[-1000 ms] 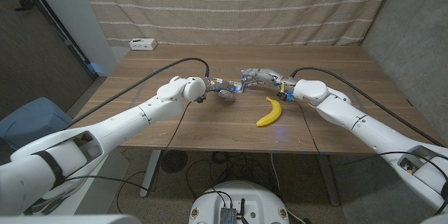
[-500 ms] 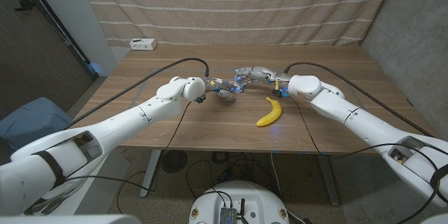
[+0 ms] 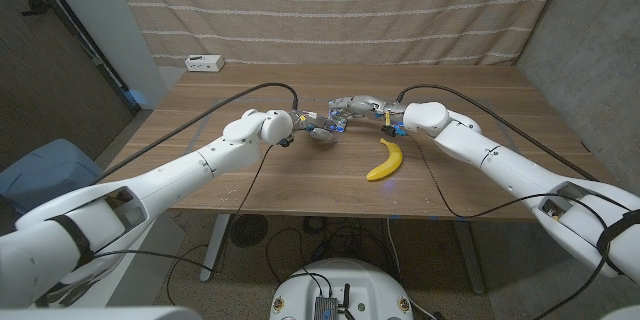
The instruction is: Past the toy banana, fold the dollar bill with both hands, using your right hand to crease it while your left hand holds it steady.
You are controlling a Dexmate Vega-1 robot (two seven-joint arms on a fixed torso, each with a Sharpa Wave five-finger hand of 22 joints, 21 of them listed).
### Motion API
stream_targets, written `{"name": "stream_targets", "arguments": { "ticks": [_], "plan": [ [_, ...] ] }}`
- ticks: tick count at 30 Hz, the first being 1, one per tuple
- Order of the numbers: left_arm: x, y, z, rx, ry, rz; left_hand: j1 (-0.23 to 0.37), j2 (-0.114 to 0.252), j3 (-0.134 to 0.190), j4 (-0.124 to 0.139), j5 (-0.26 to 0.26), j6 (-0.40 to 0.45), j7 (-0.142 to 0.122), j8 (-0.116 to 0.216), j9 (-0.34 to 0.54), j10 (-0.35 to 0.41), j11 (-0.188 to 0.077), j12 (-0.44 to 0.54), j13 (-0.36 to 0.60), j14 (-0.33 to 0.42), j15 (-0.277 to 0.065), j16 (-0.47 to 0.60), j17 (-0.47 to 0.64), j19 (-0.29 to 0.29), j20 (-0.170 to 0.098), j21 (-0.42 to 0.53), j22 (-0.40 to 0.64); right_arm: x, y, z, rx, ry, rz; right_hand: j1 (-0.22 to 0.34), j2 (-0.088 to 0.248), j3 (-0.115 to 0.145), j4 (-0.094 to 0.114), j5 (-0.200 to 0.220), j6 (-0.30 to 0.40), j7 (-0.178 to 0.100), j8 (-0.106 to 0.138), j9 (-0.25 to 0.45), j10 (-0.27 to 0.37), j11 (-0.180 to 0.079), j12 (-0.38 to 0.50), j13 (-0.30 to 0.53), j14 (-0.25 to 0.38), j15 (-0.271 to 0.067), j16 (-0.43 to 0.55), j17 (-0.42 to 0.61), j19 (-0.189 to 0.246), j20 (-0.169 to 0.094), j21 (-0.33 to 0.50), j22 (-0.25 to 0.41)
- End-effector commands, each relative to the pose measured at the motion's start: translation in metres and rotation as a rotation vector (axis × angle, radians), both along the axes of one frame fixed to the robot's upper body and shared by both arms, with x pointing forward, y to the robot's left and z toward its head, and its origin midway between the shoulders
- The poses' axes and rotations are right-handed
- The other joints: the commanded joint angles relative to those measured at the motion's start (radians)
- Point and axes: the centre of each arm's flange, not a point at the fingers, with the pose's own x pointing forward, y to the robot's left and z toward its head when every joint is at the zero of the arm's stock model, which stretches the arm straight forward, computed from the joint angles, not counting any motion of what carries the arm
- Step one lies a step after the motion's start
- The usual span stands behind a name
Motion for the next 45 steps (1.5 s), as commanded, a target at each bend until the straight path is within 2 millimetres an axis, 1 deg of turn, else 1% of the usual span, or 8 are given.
{"name": "stream_targets", "arguments": {
  "ticks": [1,21,29,37,40,41,42,45],
  "plan": [
    [0.003,0.001,0.003,-0.003,-0.003,0.001,-0.009,0.003,-0.003,-0.003,0.0,0.009,0.0,0.001,0.005,0.01,-0.003,0.008,0.001,-0.003,-0.008,0.004,0.001,-0.038,-0.003,-0.005,0.002,0.01,0.007,0.004,-0.038,0.014,0.0,-0.013,-0.002,-0.003,0.001,0.005,0.0,0.004,0.008,0.002,-0.005,-0.003,0.0,0.0,-0.007,0.002,-0.002,0.004,-0.004,-0.002,0.001,0.002],
    [-0.01,0.014,0.022,-0.028,-0.091,0.038,-0.011,0.006,-0.001,-0.008,0.0,0.058,0.021,0.016,0.005,0.034,0.027,0.015,0.001,0.034,-0.004,0.014,0.0,-0.027,0.001,-0.005,0.002,0.025,0.012,0.004,-0.152,0.048,-0.072,-0.036,-0.004,-0.011,0.013,0.005,0.009,0.005,0.012,0.002,-0.022,0.0,0.001,-0.001,-0.005,0.028,-0.002,0.004,-0.008,0.002,-0.002,0.002],
    [-0.044,0.017,0.032,-0.036,-0.201,0.029,-0.017,0.012,0.005,-0.012,0.0,0.141,0.044,0.029,0.006,0.126,0.057,0.043,0.003,0.131,-0.023,0.035,0.001,0.021,0.008,0.007,0.001,0.026,0.013,0.001,-0.183,0.067,-0.085,-0.043,-0.005,-0.014,0.017,0.006,0.009,0.005,0.011,0.002,-0.028,-0.001,0.001,-0.001,0.006,0.027,0.002,0.004,-0.004,0.007,-0.001,0.002],
    [-0.071,0.016,0.036,-0.046,-0.286,-0.028,-0.026,0.018,0.024,-0.018,-0.001,0.326,0.056,0.061,0.012,0.287,0.084,0.094,0.018,0.321,-0.071,0.072,0.01,0.141,-0.011,0.048,0.005,0.021,0.011,0.002,-0.19,0.057,-0.094,-0.05,-0.006,-0.016,0.02,0.007,0.016,0.005,0.014,0.002,-0.021,-0.004,0.007,-0.001,0.027,0.024,0.009,0.004,0.009,0.008,0.004,0.002],
    [-0.076,0.015,0.036,-0.04,-0.29,-0.03,-0.032,0.018,0.029,-0.019,-0.001,0.403,0.068,0.074,0.013,0.329,0.086,0.106,0.024,0.389,-0.083,0.088,0.014,0.186,-0.015,0.068,0.01,0.019,0.009,0.001,-0.186,0.054,-0.098,-0.051,-0.006,-0.016,0.021,0.007,0.019,0.005,0.015,0.002,-0.019,-0.003,0.008,-0.001,0.028,0.024,0.009,0.004,0.011,0.006,0.004,0.002],
    [-0.076,0.015,0.036,-0.039,-0.284,-0.027,-0.031,0.013,0.031,-0.023,-0.001,0.431,0.078,0.078,0.013,0.354,0.067,0.113,0.024,0.408,-0.088,0.09,0.013,0.193,-0.015,0.072,0.012,0.018,0.009,0.001,-0.182,0.054,-0.097,-0.052,-0.006,-0.016,0.021,0.007,0.02,0.005,0.015,0.002,-0.018,-0.004,0.008,-0.001,0.029,0.023,0.009,0.004,0.011,0.006,0.004,0.002],
    [-0.075,0.015,0.035,-0.038,-0.273,-0.022,-0.033,0.012,0.032,-0.024,-0.002,0.446,0.092,0.079,0.012,0.361,0.078,0.113,0.024,0.421,-0.09,0.092,0.013,0.201,-0.018,0.076,0.012,0.017,0.008,0.001,-0.18,0.054,-0.096,-0.052,-0.006,-0.016,0.021,0.007,0.021,0.006,0.015,0.002,-0.017,-0.004,0.009,-0.001,0.03,0.024,0.009,0.004,0.011,0.007,0.004,0.002],
    [-0.07,0.014,0.031,-0.038,-0.231,-0.004,-0.043,0.0,0.028,-0.024,-0.003,0.416,0.107,0.054,0.01,0.345,0.053,0.098,0.02,0.403,-0.093,0.077,0.013,0.202,-0.018,0.079,0.015,0.015,0.008,0.001,-0.176,0.049,-0.092,-0.053,-0.006,-0.016,0.022,0.008,0.023,0.004,0.016,0.002,-0.017,-0.004,0.009,-0.001,0.03,0.024,0.009,0.003,0.011,0.007,0.004,0.002]
  ]
}}
